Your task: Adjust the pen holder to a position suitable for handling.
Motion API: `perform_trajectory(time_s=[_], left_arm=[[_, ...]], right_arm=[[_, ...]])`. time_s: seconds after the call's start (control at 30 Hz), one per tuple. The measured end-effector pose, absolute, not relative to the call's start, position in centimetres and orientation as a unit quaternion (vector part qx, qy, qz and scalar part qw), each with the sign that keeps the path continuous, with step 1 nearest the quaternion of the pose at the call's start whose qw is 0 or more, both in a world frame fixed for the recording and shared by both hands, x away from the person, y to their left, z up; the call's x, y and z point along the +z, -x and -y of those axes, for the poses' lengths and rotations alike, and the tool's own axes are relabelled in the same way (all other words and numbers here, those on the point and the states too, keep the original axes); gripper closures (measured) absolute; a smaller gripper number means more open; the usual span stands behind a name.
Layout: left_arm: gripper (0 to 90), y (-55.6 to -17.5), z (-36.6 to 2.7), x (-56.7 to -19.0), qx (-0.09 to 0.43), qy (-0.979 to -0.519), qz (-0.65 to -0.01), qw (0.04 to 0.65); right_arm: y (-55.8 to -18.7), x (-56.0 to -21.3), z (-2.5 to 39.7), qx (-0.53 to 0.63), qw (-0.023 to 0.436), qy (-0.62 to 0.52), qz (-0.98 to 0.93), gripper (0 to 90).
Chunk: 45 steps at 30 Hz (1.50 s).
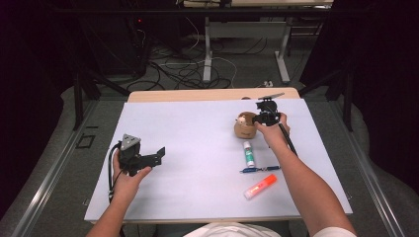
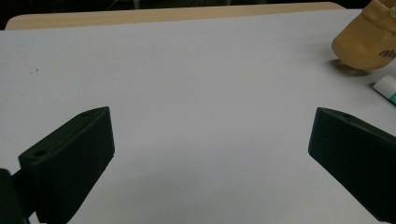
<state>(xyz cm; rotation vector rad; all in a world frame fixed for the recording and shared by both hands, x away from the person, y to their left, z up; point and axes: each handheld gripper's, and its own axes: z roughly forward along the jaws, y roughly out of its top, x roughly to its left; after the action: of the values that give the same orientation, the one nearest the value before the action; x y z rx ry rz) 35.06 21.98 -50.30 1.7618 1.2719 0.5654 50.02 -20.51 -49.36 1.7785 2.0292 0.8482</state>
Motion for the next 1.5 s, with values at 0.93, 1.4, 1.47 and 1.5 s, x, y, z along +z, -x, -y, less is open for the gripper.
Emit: perform_trajectory(time_s=[0.93, 1.4, 1.47, 1.5], left_arm=[[0.3, -35.1, -21.8, -50.4, 0.227, -0.707, -0.510, 0.434], [0.3, -35.1, -21.6, -50.4, 0.225, -0.708, -0.510, 0.434], [0.2, -35.1, -21.6, -50.4, 0.226, -0.707, -0.509, 0.436], [0.2, -35.1, -21.6, -50.4, 0.226, -0.707, -0.509, 0.435]], right_arm=[[-46.3, -48.5, 14.5, 0.287, 0.111, -0.596, -0.742, 80.5], [-44.1, -49.5, 11.5, 0.277, 0.096, -0.577, -0.762, 80.3], [-43.8, -49.5, 11.2, 0.270, 0.092, -0.575, -0.767, 80.3], [-43.8, -49.5, 11.2, 0.270, 0.092, -0.575, -0.767, 80.3]])
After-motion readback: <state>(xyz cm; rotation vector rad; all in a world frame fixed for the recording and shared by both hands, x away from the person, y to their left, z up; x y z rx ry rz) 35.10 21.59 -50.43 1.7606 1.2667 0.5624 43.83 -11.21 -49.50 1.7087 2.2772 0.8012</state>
